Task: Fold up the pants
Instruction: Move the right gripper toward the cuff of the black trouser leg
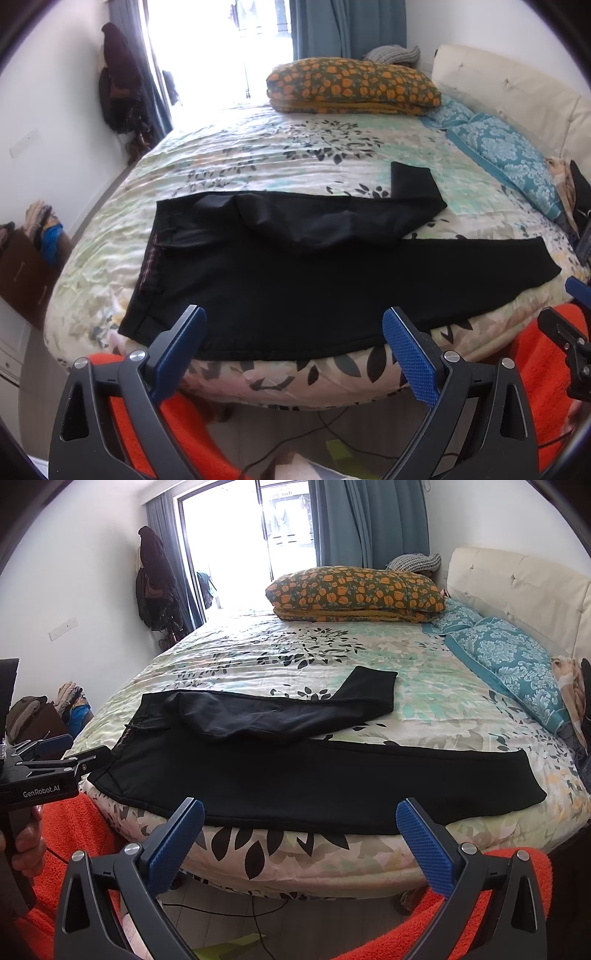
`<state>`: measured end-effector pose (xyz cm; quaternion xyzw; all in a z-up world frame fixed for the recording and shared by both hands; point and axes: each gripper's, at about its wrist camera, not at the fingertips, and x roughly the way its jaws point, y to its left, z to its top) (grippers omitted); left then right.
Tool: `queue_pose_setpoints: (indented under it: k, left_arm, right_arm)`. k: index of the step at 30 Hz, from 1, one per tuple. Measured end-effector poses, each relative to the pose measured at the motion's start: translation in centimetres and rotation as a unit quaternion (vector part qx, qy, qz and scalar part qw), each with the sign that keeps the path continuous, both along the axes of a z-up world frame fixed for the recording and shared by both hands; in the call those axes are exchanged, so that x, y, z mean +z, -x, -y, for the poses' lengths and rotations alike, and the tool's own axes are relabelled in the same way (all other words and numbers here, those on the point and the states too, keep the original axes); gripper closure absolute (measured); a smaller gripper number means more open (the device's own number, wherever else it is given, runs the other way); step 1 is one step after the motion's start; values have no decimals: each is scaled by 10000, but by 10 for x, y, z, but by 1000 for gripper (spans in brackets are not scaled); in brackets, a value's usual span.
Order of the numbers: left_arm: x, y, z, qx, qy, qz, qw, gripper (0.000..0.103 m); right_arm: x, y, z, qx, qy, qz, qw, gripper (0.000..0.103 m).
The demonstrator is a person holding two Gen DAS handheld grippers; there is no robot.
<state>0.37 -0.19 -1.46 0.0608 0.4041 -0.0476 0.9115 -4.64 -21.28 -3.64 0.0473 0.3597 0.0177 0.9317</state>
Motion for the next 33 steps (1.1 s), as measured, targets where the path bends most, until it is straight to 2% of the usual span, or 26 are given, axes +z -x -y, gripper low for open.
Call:
queue_pose_setpoints:
  k: [9,19,25,33]
  left_arm:
    - [1,0,-2,28,76,8,10000,6]
    - [0,-1,0,19,102,-69,9999,6]
    - [4,2,1,-21,89,74,9999,6]
    - [-3,-3,-2,45,163,-67,9998,6]
  right_arm:
    - [0,0,-2,98,-11,36,9999,0]
    - [12,7,-3,251,-124,444,9986,0]
    - [11,6,-1,195,-107,417,9989,0]
    - [6,-2,12,109,-281,350,9989,0]
